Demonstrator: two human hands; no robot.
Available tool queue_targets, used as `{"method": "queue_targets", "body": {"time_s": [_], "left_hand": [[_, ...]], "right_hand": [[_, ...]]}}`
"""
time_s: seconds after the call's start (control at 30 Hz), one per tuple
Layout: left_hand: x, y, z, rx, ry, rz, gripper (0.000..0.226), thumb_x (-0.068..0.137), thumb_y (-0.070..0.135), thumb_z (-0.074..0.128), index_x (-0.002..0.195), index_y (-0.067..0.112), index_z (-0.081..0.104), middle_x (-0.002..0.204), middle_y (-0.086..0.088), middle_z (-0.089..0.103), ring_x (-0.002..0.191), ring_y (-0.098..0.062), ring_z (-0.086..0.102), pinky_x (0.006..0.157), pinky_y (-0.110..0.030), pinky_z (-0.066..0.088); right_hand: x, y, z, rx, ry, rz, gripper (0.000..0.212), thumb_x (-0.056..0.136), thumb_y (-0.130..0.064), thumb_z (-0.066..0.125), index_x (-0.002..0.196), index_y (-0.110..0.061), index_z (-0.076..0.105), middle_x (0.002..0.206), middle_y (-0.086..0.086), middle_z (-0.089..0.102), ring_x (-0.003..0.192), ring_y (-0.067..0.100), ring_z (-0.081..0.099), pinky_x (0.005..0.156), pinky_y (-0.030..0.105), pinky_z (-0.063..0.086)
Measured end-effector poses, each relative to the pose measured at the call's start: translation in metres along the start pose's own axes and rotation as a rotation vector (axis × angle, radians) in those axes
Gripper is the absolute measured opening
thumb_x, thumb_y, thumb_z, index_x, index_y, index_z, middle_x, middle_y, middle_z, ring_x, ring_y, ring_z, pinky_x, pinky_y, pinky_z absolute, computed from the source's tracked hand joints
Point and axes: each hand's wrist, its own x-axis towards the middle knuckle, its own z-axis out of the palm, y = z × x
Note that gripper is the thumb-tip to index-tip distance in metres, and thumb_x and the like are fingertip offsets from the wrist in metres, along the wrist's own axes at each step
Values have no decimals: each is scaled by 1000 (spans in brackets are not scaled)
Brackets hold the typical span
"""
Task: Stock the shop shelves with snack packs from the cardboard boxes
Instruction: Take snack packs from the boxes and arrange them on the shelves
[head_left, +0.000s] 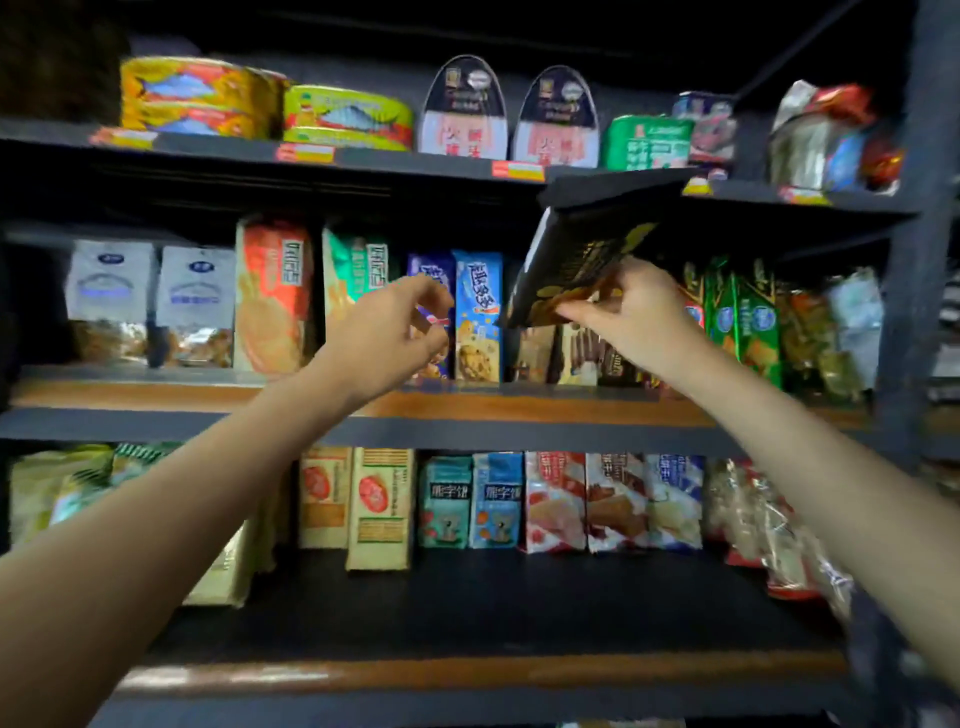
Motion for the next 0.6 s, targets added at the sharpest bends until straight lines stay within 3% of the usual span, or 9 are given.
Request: {"method": "queue_targets", "body": {"time_s": [0.1,0.23,0.33,0.5,0.6], "left_hand": [[36,0,29,109,-40,18,25,82,14,55,105,6,59,96,-3,61,80,-19,58,72,-24,40],[72,-1,62,212,-134,16,28,85,14,56,112,8,57,116,-9,59,97,-23,60,84,-28,41],[88,-1,82,262,-165,3,29,87,14,54,115,10,56,121,-9,57,101,-23,59,88,-32,44],[105,-1,104,325,-246,-34,33,89,15,53,122,10,52,127,-11,51,109,-24,55,89,-30,41],[116,1,114,346,-276,-39,35,90,18,53,124,10,50,128,-11,51,110,-25,54,89,-33,43]], "right_hand": [[21,54,-36,-229,-31,-34,30,81,-8,70,110,-8,62,105,7,65,100,25,61,94,43,48],[42,114,-61,-429,-164,47,45,83,-15,70,126,-10,56,125,10,60,116,26,54,88,22,36],[54,142,-65,-416,-226,125,52,84,-18,69,132,-9,50,131,8,56,120,23,52,92,23,35],[65,171,-66,-344,-220,229,41,83,-18,68,120,-6,54,130,9,56,119,23,52,94,28,38],[70,186,-67,-322,-244,324,63,83,-15,68,138,-4,37,130,7,53,118,26,53,93,31,42]]}}
